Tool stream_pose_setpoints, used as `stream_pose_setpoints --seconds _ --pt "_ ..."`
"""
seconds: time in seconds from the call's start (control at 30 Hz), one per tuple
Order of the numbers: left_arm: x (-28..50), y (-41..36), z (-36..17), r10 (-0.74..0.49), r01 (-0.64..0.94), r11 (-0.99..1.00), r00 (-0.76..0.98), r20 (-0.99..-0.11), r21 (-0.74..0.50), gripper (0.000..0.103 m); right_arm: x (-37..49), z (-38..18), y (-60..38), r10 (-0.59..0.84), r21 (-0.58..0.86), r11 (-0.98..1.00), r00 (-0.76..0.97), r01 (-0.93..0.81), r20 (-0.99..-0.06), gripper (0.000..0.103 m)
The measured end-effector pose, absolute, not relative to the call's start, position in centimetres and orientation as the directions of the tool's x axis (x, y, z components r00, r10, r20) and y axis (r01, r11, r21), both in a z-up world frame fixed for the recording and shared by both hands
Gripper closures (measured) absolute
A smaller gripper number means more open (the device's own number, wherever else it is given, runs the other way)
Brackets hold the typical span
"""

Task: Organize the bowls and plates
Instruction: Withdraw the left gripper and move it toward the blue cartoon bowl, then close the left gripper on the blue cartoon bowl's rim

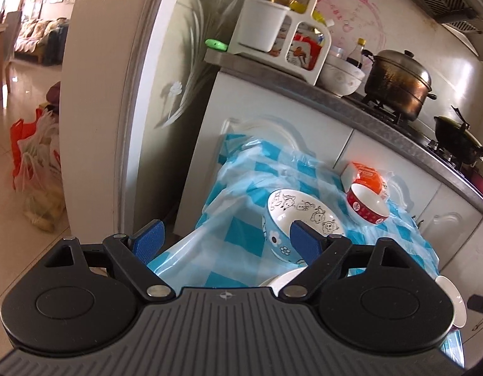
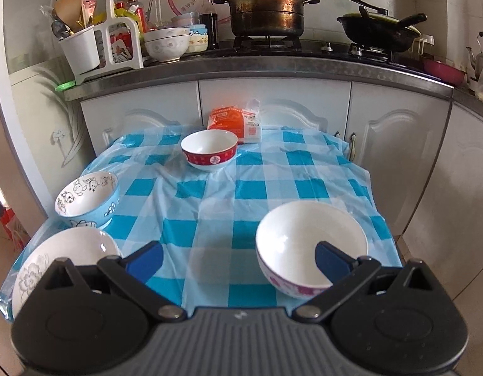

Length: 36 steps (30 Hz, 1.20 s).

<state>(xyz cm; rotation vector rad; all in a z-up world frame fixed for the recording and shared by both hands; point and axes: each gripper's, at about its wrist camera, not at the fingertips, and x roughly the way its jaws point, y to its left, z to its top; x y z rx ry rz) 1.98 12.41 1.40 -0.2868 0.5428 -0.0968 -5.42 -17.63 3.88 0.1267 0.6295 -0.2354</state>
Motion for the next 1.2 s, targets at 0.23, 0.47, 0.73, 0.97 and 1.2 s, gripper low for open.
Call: stream_pose_setpoints --seconds 0.23,0.47,0.73,0.97,1.2 --pt "4.0 11.6 0.9 -0.197 0.031 0.950 0.830 -0.522 -0.310 0.000 -0.7 3.4 -16.8 0.051 0.245 0.963 0.823 0.108 -0.565 0.001" --pt "5.7 10.9 0.3 -0.233 0.050 0.942 0.808 -0.541 -0.331 0.000 4.3 2.5 -15.3 0.168 0.312 0.950 0.797 0.027 -0.581 0.001" --pt "8.8 10.0 -1.2 -0.303 0.071 0.925 0.732 -0.610 -0.374 0.000 9.0 1.6 -14.4 0.303 0.408 0.910 0.783 -0.069 -0.543 0.001" --pt "10.8 8.7 -2.2 -0.336 0.099 0.919 0.705 -0.624 -0.383 0.010 12.5 0.6 -14.5 0.368 0.477 0.874 0.768 -0.092 -0.525 0.001" --pt "12.5 8.3 -3.3 -0.360 0.098 0.910 0.669 -0.650 -0.403 0.044 14.8 -0.5 -13.4 0.414 0.487 0.863 0.745 -0.137 -0.523 0.006"
